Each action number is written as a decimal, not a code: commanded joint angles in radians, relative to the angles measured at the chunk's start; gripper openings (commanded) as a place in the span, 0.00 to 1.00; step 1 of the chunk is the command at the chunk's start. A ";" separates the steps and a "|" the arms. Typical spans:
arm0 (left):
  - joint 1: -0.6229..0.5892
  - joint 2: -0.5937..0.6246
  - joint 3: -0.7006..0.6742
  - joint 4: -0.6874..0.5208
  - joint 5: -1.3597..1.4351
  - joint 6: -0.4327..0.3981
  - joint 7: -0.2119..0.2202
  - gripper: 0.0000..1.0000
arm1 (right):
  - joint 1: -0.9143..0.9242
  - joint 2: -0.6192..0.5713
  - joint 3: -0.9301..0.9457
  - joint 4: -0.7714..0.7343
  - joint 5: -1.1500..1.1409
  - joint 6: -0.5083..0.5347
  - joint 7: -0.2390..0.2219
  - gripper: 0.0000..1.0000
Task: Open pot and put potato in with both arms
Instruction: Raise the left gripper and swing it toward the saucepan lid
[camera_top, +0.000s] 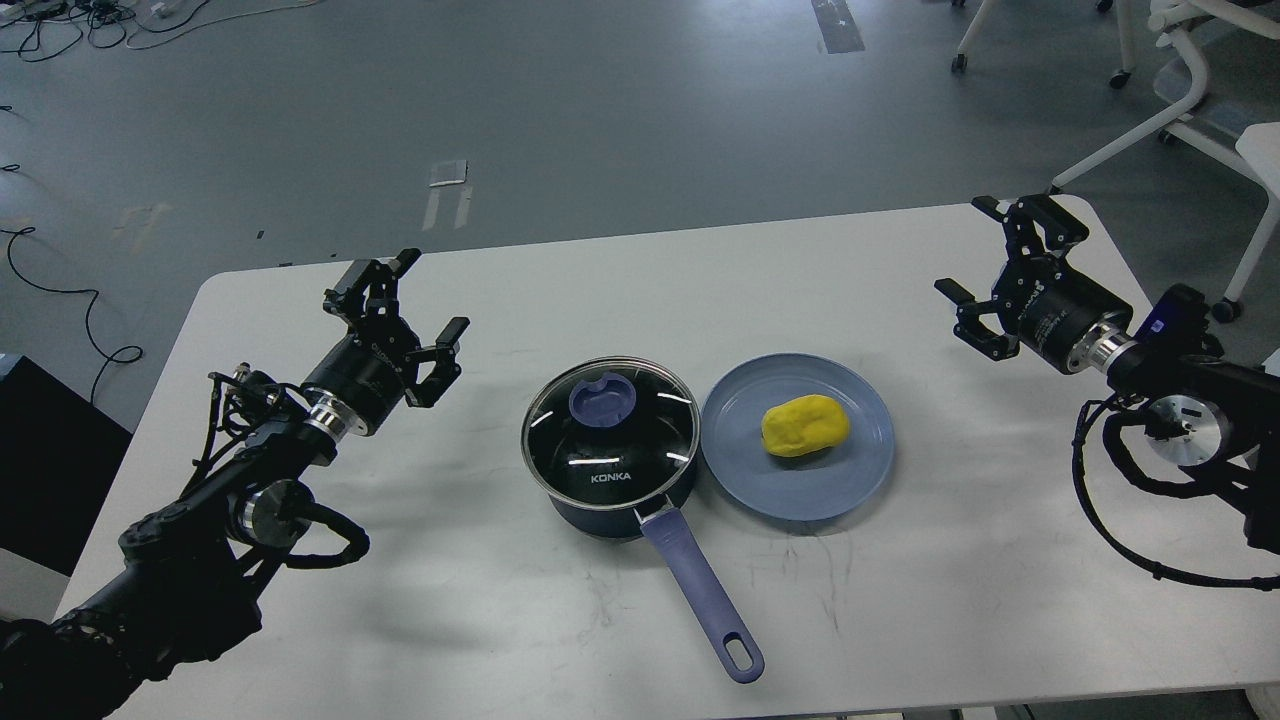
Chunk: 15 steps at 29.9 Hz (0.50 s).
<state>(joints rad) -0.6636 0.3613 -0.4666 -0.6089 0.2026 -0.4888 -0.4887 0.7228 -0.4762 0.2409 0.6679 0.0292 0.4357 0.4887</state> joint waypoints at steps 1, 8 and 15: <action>0.004 -0.004 -0.001 0.000 0.000 0.000 0.000 0.98 | 0.001 0.001 -0.002 -0.008 0.000 0.001 0.000 1.00; -0.008 0.013 0.008 0.000 0.005 0.000 0.000 0.98 | 0.003 0.001 -0.003 -0.008 -0.002 0.003 0.000 1.00; -0.083 0.140 0.006 -0.002 0.015 0.000 0.000 0.98 | 0.007 -0.005 -0.006 -0.005 -0.003 0.005 0.000 1.00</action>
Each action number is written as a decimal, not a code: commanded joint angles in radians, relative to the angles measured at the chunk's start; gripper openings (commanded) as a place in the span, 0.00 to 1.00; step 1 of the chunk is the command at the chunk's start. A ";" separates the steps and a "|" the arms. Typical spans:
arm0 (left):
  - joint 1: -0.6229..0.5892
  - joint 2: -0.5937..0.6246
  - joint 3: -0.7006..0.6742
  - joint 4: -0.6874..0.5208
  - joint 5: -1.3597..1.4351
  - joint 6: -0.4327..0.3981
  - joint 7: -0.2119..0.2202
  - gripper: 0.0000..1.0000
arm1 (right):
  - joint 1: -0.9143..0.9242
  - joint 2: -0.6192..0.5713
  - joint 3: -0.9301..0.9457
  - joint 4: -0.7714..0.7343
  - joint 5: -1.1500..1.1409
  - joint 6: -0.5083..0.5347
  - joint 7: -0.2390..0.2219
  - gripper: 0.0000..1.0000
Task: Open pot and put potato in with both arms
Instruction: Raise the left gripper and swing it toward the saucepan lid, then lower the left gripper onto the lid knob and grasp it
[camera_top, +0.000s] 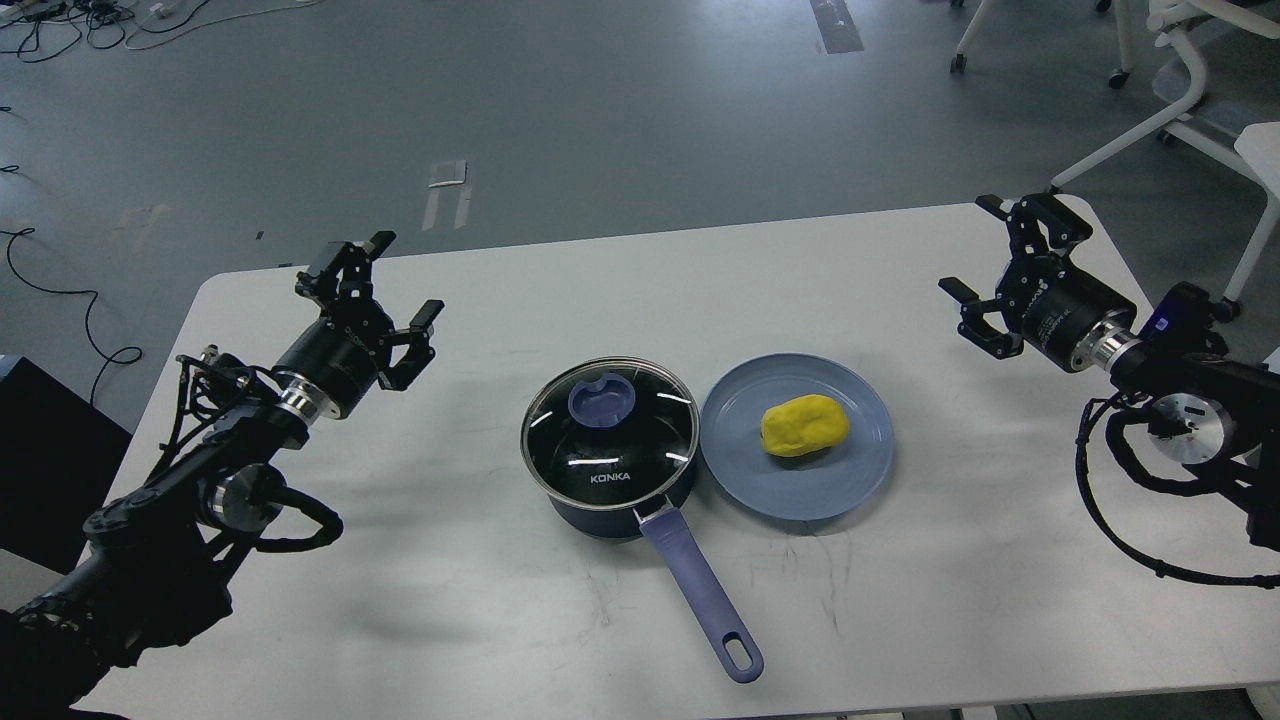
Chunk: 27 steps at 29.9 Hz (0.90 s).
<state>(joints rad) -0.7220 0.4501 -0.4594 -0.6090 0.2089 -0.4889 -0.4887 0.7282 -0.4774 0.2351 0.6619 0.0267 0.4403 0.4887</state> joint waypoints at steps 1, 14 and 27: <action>-0.037 0.076 0.004 -0.005 0.013 0.000 0.000 0.98 | 0.002 -0.006 0.000 0.002 -0.001 0.000 0.000 1.00; -0.114 0.338 -0.016 -0.591 0.475 0.000 0.000 0.98 | 0.007 -0.013 -0.010 0.002 -0.004 0.000 0.000 1.00; -0.112 0.282 0.002 -0.882 1.563 0.095 0.000 0.98 | 0.002 -0.015 -0.013 0.007 -0.007 0.000 0.000 1.00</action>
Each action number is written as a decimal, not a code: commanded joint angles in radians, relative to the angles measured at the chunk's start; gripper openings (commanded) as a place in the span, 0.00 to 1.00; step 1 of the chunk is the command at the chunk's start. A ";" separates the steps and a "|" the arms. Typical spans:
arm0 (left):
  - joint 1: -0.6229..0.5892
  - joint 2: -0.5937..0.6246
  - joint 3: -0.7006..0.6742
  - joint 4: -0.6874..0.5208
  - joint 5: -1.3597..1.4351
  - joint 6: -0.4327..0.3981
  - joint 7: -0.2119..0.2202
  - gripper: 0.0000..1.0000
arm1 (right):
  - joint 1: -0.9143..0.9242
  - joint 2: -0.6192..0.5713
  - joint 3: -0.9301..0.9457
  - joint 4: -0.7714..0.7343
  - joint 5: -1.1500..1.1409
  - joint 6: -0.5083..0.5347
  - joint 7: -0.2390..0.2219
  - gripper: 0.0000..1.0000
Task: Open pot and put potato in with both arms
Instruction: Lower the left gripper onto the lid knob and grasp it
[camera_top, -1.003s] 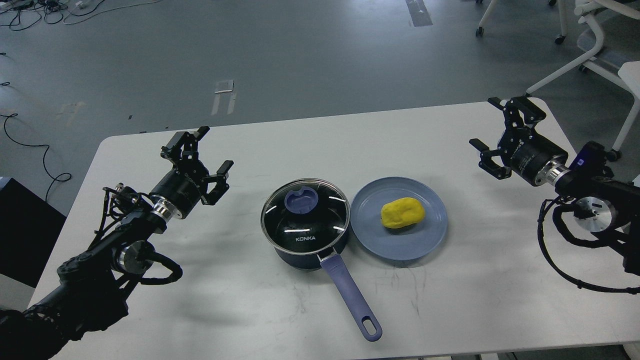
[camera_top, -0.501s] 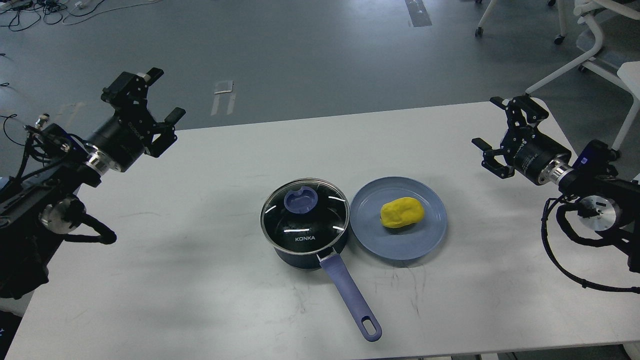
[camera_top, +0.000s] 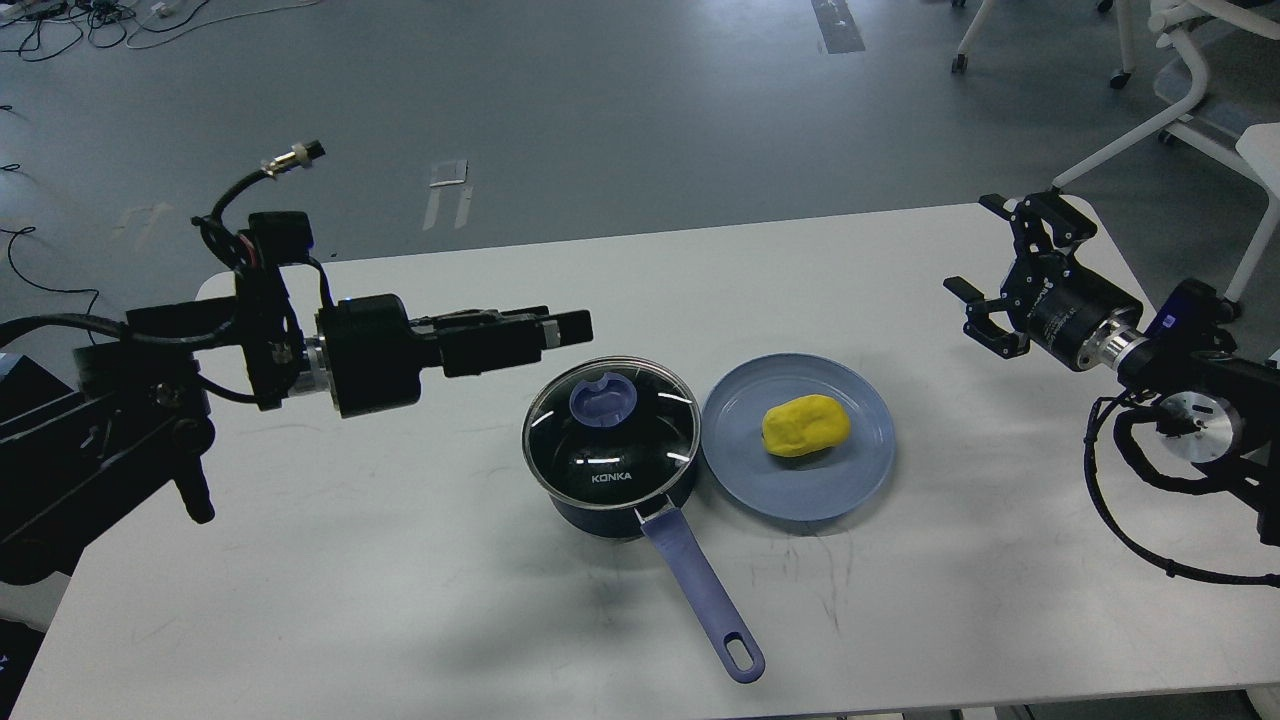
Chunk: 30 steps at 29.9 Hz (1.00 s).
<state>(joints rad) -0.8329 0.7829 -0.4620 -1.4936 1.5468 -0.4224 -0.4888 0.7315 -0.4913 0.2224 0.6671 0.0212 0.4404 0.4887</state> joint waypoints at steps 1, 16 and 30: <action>0.000 -0.057 0.005 0.004 0.267 0.028 0.000 0.98 | -0.001 -0.001 -0.001 0.002 -0.001 0.000 0.000 1.00; 0.012 -0.155 0.026 0.128 0.513 0.036 0.000 0.98 | -0.006 -0.001 -0.003 0.008 -0.009 0.000 0.000 1.00; 0.015 -0.218 0.066 0.197 0.515 0.054 0.000 0.98 | -0.009 -0.001 -0.005 0.008 -0.010 0.000 0.000 1.00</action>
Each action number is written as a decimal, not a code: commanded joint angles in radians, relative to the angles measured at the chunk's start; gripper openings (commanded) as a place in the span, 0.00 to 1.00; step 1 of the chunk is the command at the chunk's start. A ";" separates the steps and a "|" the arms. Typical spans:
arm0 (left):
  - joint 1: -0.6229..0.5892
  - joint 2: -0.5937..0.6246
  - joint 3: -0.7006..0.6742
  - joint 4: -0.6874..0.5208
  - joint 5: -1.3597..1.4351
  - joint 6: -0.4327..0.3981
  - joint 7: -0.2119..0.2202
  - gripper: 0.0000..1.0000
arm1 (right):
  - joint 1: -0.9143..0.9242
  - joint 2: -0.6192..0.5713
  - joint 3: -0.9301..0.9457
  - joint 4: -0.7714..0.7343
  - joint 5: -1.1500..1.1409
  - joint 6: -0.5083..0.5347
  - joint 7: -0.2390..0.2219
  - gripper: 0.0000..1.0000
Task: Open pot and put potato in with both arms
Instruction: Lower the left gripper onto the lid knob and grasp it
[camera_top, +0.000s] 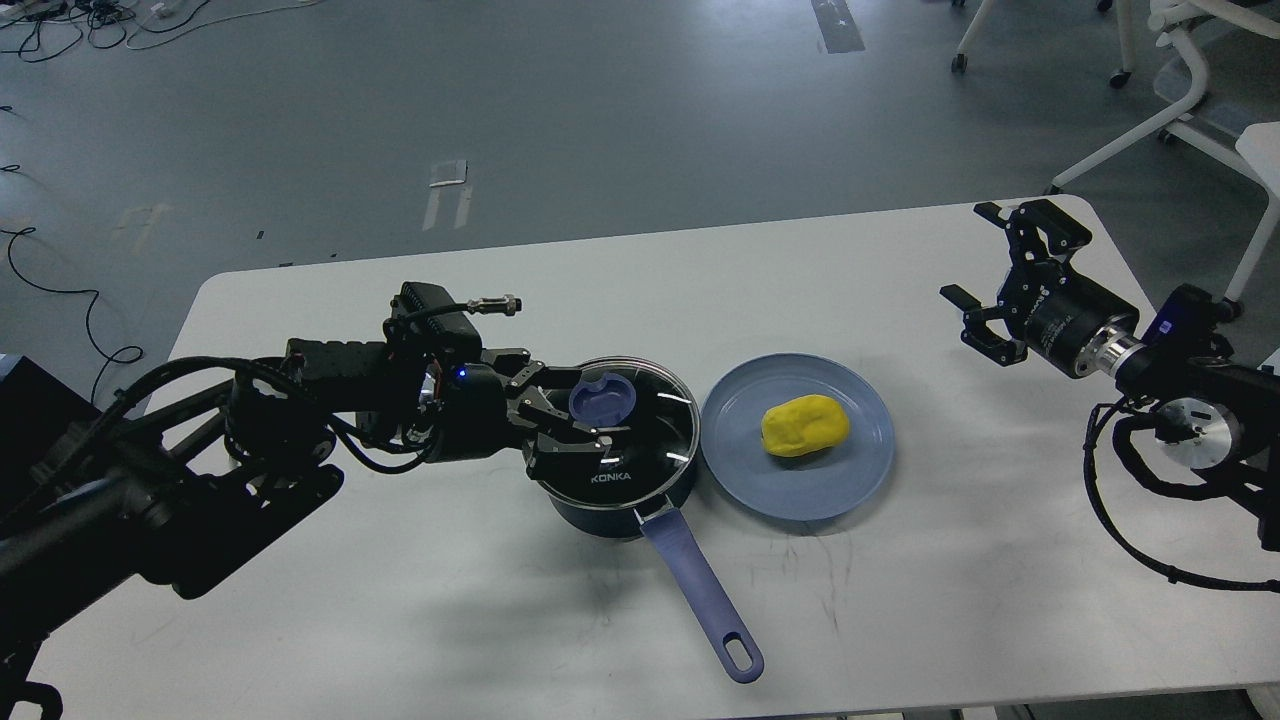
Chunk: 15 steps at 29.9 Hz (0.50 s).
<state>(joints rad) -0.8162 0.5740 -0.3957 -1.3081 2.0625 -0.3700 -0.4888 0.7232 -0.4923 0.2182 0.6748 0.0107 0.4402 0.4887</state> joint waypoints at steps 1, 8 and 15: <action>-0.003 -0.016 0.000 0.020 -0.001 0.003 0.000 0.98 | 0.001 0.000 0.000 0.002 0.000 0.000 0.000 1.00; -0.001 -0.017 0.003 0.027 0.001 0.008 0.000 0.97 | 0.001 0.000 0.000 0.003 -0.002 0.000 0.000 1.00; -0.004 -0.017 0.002 0.027 -0.001 0.008 0.000 0.79 | 0.001 0.000 0.000 0.003 0.000 0.000 0.000 1.00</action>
<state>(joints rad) -0.8201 0.5566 -0.3927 -1.2808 2.0631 -0.3620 -0.4887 0.7241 -0.4923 0.2177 0.6781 0.0093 0.4402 0.4887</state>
